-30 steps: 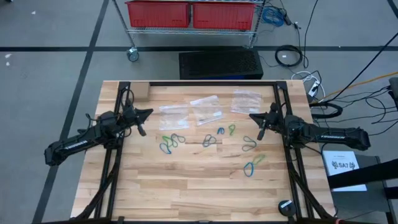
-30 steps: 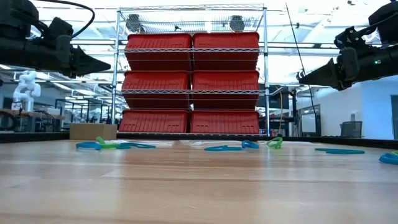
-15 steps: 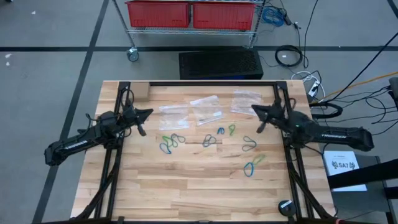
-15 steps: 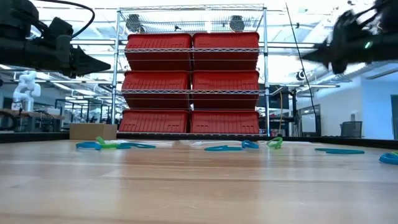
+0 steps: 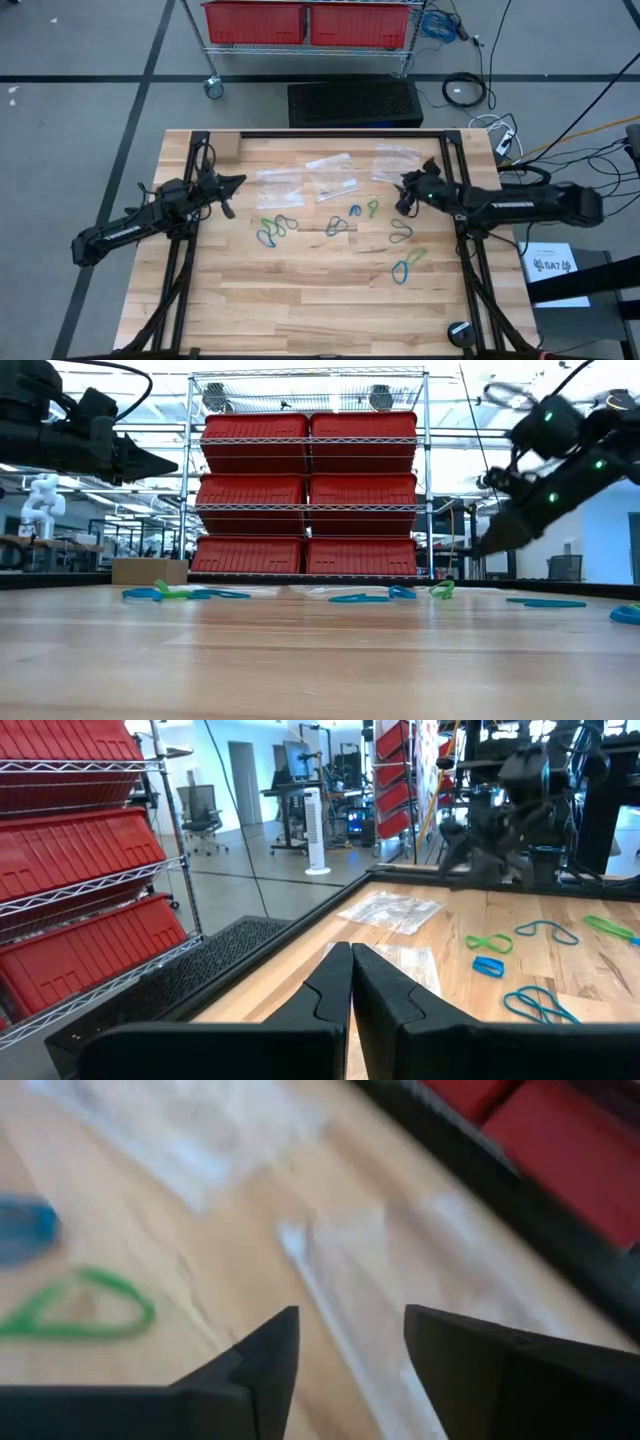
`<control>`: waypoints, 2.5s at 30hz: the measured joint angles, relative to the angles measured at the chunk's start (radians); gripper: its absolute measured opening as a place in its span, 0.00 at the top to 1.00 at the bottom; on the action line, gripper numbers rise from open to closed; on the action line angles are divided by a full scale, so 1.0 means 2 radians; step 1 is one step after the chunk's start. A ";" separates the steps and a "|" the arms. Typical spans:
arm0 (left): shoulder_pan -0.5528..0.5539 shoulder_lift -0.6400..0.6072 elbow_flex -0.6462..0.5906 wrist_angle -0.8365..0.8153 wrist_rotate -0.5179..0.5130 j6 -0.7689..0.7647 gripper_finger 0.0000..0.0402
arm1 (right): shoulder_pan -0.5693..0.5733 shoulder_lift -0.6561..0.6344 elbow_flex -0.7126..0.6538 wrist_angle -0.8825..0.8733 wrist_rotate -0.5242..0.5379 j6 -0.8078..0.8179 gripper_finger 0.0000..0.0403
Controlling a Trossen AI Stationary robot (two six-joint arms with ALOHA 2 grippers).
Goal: Sort rubber bands
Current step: Open the right transparent zip bag
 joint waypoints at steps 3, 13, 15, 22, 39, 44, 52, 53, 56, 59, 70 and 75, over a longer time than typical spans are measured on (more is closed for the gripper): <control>0.000 0.000 0.000 0.000 0.000 0.000 0.96 | 0.000 0.045 0.000 0.008 0.000 0.002 0.54; 0.000 0.000 0.000 0.001 0.000 0.000 0.96 | -0.034 0.181 0.081 0.004 0.001 -0.007 0.61; 0.000 0.000 0.000 0.001 0.000 0.000 0.96 | -0.047 0.210 0.106 0.004 0.001 -0.009 0.62; 0.000 0.000 0.000 0.001 0.000 0.000 0.96 | -0.069 0.291 0.160 0.003 -0.044 -0.078 0.63; 0.000 0.000 0.000 0.001 0.000 0.000 0.96 | 0.008 0.217 0.212 -0.183 -0.041 -0.138 0.63; 0.000 0.000 0.000 0.001 0.000 0.000 0.96 | 0.008 0.258 0.203 -0.190 -0.030 -0.179 0.63; 0.000 0.000 0.000 0.001 0.000 0.000 0.96 | -0.010 0.296 0.203 -0.131 0.008 -0.216 0.67; 0.000 0.000 0.000 0.001 0.000 0.000 0.96 | -0.015 0.296 0.203 -0.129 0.001 -0.215 0.70; 0.000 0.000 0.000 0.001 0.000 0.000 0.96 | -0.028 0.297 0.203 -0.127 -0.018 -0.214 0.82; 0.000 0.000 0.000 0.001 0.000 0.000 0.96 | -0.031 0.299 0.202 -0.122 -0.017 -0.212 0.96; 0.000 0.000 0.000 0.001 0.000 0.000 0.96 | -0.029 0.297 0.260 -0.221 -0.095 -0.130 1.00; 0.000 0.000 0.000 0.002 0.000 0.060 0.96 | -0.014 0.297 0.335 -0.323 -0.117 -0.100 1.00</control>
